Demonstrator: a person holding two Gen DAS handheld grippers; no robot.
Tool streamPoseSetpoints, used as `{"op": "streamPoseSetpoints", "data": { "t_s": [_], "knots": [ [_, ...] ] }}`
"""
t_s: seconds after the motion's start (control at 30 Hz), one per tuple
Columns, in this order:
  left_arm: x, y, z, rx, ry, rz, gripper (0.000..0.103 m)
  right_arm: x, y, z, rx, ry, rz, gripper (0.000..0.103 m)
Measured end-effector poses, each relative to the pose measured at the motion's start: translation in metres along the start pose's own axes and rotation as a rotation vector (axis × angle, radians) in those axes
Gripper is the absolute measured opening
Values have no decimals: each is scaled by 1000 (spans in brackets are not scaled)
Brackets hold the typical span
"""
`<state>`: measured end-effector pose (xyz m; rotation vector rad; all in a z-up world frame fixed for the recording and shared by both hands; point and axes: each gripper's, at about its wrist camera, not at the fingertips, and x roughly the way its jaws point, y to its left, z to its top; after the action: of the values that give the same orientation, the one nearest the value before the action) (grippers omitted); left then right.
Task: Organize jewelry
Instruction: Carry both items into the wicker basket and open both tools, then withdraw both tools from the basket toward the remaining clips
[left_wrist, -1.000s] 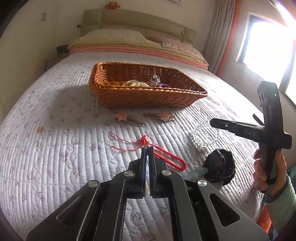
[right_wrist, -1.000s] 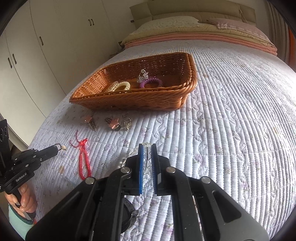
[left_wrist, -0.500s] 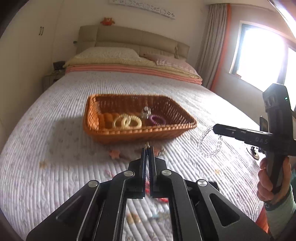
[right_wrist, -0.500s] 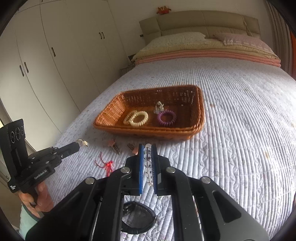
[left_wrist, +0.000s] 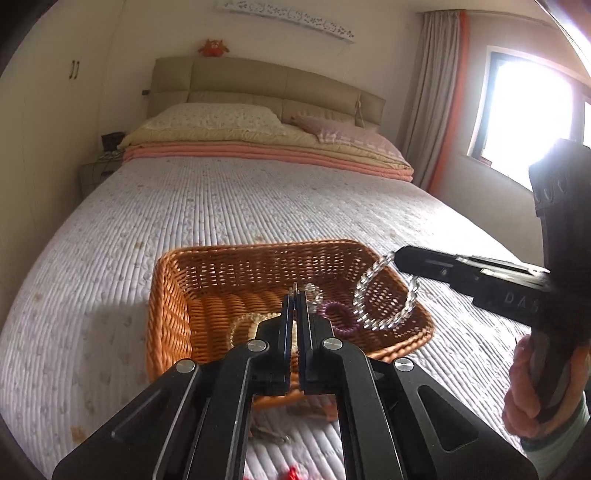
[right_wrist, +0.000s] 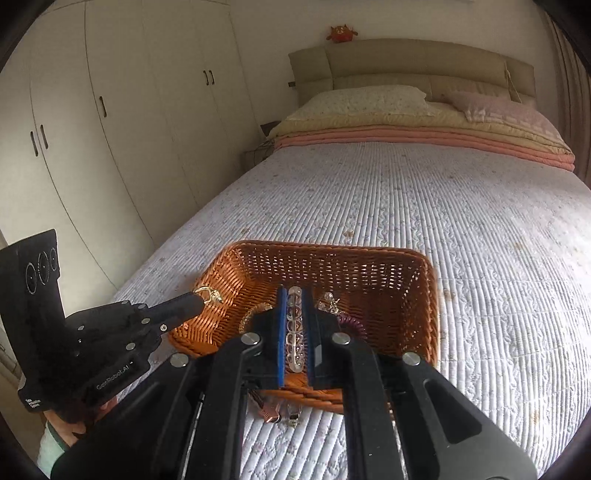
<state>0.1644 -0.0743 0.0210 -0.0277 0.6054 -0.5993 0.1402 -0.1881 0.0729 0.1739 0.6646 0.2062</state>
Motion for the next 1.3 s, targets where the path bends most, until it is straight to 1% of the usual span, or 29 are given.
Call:
{"op": "streamPoseSetpoints", "data": {
  "t_s": [0.07,0.17,0.27,0.43,0.57,0.6,0.63,0.67,0.73,0.77,0.8,0.87,1.0,1.13,1.3],
  "knots": [
    [13,8,-3,-15,23,-2,0,27,-4,-2,8,48,10,6],
    [34,18,-7,-34,61,3,0,58,-11,-7,21,101,1,6],
    [48,25,-13,-54,92,0,0,76,-20,-15,50,135,-13,6],
    [60,25,-20,-46,125,10,0,84,-30,-22,60,143,-57,6],
    [60,23,-22,-41,128,6,1,85,-37,-23,101,144,-49,7],
    [58,22,-22,-44,123,5,9,84,-39,-23,113,139,-52,9],
    [55,22,-21,-50,118,-2,16,81,-42,-23,121,138,-54,15],
    [50,22,-20,-53,103,-7,27,78,-43,-23,129,133,-49,20],
    [39,19,-19,-48,73,-5,29,68,-46,-25,133,109,-35,40],
    [31,19,-18,-50,59,-11,32,60,-46,-25,128,95,-34,45],
    [26,18,-17,-52,49,-18,36,51,-43,-26,116,74,-30,47],
    [10,16,-16,-60,21,-18,40,34,-37,-27,92,53,-23,47],
    [-21,10,-20,-74,-11,-19,40,2,-28,-32,72,22,13,47],
    [-57,-1,-31,-68,-40,-10,40,-26,-16,-40,44,7,38,47],
    [-95,-9,-46,-80,-67,-5,40,-42,-1,-57,2,30,60,47]
  ]
}}
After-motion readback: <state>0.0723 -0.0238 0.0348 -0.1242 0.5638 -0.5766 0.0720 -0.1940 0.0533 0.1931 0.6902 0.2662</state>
